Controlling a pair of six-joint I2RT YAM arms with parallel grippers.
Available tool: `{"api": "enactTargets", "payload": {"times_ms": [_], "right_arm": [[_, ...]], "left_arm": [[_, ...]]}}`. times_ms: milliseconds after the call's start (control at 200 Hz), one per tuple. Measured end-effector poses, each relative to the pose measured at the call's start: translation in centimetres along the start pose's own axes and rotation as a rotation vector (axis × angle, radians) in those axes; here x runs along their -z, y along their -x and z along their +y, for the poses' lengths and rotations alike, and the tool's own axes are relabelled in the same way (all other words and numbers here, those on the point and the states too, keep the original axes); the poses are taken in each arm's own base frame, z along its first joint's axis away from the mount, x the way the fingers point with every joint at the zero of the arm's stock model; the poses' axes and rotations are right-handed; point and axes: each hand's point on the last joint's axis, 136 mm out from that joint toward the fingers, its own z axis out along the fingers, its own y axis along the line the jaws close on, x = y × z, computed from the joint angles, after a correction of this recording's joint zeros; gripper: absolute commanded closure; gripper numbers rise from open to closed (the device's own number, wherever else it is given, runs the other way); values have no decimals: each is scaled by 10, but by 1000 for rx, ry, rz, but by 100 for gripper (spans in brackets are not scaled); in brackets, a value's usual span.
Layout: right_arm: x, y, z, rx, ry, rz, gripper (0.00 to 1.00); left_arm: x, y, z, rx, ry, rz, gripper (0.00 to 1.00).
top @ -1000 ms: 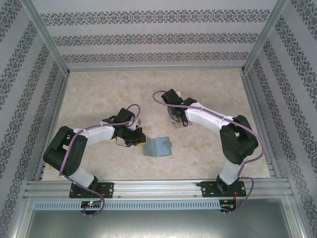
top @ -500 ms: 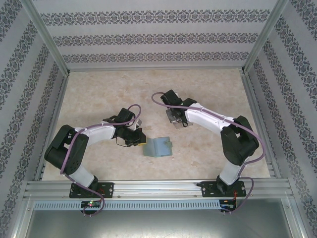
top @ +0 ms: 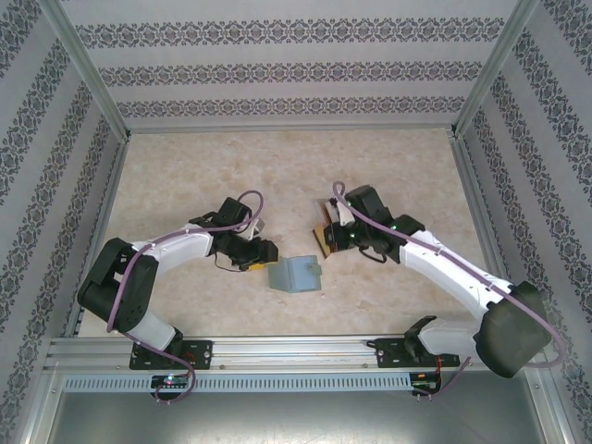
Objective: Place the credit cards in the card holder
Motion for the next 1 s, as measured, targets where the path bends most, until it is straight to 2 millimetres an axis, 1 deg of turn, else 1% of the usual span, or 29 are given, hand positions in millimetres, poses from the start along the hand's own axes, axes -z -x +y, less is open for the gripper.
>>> {"api": "enactTargets", "payload": {"times_ms": [85, 130, 290, 415, 455, 505, 540, 605, 694, 739, 769, 849, 899, 954, 999], "right_arm": [[-18, -29, 6, -48, 73, 86, 100], [-26, -39, 7, -72, 97, 126, 100], [-45, -54, 9, -136, 162, 193, 100], [-58, -62, 13, -165, 215, 235, 100], [-61, -63, 14, -170, 231, 242, 100], [-64, -65, 16, -173, 248, 250, 100], [-66, -66, 17, -174, 260, 255, 100], [-70, -67, 18, -174, 278, 264, 100], [-75, -67, 18, -179, 297, 267, 100], [-76, -68, 18, -180, 305, 271, 100], [-78, -68, 18, -183, 310, 275, 100], [-82, -70, 18, -194, 324, 280, 100], [-84, -72, 19, -200, 333, 283, 100], [-86, -73, 19, -204, 345, 287, 100], [-88, -73, 20, -213, 355, 289, 100]], "left_arm": [[-2, -4, 4, 6, 7, 9, 62], [-2, -4, 5, 7, 8, 10, 65], [-2, -4, 5, 6, 9, 9, 73], [-2, -5, 10, 14, 34, 9, 74], [-1, -5, 11, 15, 42, 8, 71], [-1, -6, 14, 19, 54, 7, 55], [0, -6, 15, 19, 60, 4, 49], [2, -6, 16, 25, 68, -3, 47], [5, -8, 19, 23, 80, -16, 48], [8, -9, 19, 22, 85, -20, 51], [9, -10, 19, 20, 87, -26, 54], [13, -12, 20, 16, 90, -34, 75], [14, -14, 20, 15, 93, -35, 84], [14, -15, 23, 13, 100, -31, 92], [13, -16, 25, 16, 104, -26, 95]]}}
